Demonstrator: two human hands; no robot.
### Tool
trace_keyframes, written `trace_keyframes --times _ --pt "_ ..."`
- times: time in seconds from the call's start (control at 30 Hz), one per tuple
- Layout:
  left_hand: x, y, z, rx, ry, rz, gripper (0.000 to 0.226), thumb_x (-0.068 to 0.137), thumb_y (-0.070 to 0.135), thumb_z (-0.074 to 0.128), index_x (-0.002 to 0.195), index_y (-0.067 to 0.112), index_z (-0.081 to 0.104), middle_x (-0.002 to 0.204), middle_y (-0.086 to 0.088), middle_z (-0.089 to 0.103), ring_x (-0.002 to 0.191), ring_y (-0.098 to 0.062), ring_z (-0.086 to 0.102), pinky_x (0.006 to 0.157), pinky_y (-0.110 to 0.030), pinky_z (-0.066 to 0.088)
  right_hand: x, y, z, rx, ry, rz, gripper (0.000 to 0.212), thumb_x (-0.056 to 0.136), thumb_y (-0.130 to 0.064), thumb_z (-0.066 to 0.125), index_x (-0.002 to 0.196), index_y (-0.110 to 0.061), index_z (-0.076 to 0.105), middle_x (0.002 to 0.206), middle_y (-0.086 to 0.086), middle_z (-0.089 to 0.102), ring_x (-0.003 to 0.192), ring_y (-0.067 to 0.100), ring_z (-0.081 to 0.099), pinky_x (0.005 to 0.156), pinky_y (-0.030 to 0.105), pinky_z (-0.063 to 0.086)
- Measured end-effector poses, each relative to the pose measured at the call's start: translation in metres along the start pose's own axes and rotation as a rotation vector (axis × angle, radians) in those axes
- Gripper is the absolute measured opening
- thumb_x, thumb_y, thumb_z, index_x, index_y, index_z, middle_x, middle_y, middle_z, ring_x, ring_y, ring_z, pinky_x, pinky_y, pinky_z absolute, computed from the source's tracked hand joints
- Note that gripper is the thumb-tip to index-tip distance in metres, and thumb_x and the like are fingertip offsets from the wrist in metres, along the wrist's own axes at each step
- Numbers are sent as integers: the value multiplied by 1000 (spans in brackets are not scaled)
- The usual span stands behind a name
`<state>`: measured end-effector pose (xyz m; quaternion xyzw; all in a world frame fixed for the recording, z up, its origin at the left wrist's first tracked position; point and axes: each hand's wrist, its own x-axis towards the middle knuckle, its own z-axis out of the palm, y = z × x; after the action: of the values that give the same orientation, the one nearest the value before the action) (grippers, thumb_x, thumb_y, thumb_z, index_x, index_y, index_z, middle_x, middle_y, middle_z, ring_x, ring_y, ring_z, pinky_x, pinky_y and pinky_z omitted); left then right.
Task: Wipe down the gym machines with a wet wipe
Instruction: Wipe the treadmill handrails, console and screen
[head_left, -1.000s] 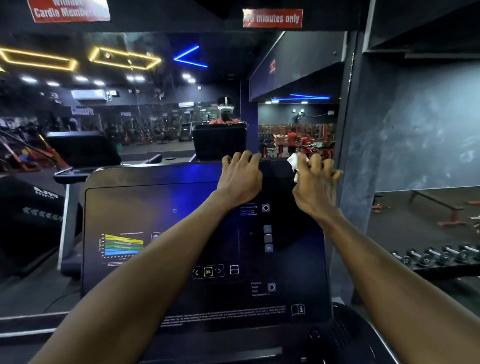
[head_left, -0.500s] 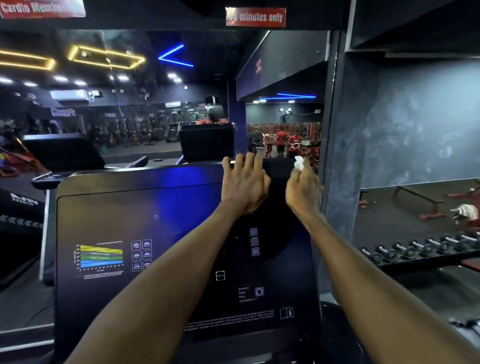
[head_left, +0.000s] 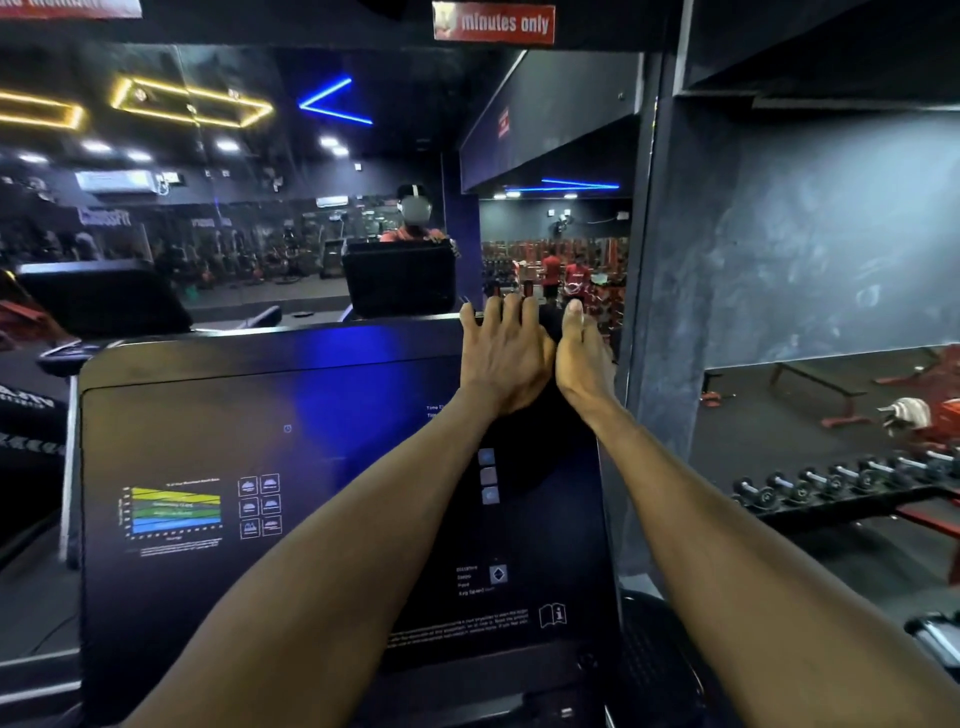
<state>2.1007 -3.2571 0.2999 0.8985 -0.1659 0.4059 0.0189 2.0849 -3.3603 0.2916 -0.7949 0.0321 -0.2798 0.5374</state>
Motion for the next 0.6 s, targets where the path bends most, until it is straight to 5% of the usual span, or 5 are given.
trace_keyframes --times 0.1,0.23,0.37,0.6 --pt "-4 -2 6 42 69 27 46 98 36 28 130 10 48 117 -9 55 103 -28 48 100 -53 33 -21 26 -3 65 -27 71 65 105 -56 15 149 -16 41 146 9 52 136 30 46 112 44 31" --pt "-6 1 7 78 126 22 41 97 36 31 122 10 51 110 -9 56 98 -29 49 99 -53 35 -58 67 -8 100 -93 250 84 97 -71 13 139 -9 52 101 3 65 97 20 61 106 49 40" --pt "-7 3 9 77 122 14 40 98 34 31 121 8 51 111 -11 56 98 -29 49 100 -54 33 -30 50 -5 145 -94 211 84 94 -75 9 153 -21 35 154 7 43 143 30 37 119 54 24" --pt "-12 5 12 49 140 6 48 103 38 25 133 7 45 126 -11 52 114 -31 46 109 -55 27 -69 66 -5 27 -57 226 74 100 -65 11 153 -17 33 153 11 42 140 31 39 114 48 27"
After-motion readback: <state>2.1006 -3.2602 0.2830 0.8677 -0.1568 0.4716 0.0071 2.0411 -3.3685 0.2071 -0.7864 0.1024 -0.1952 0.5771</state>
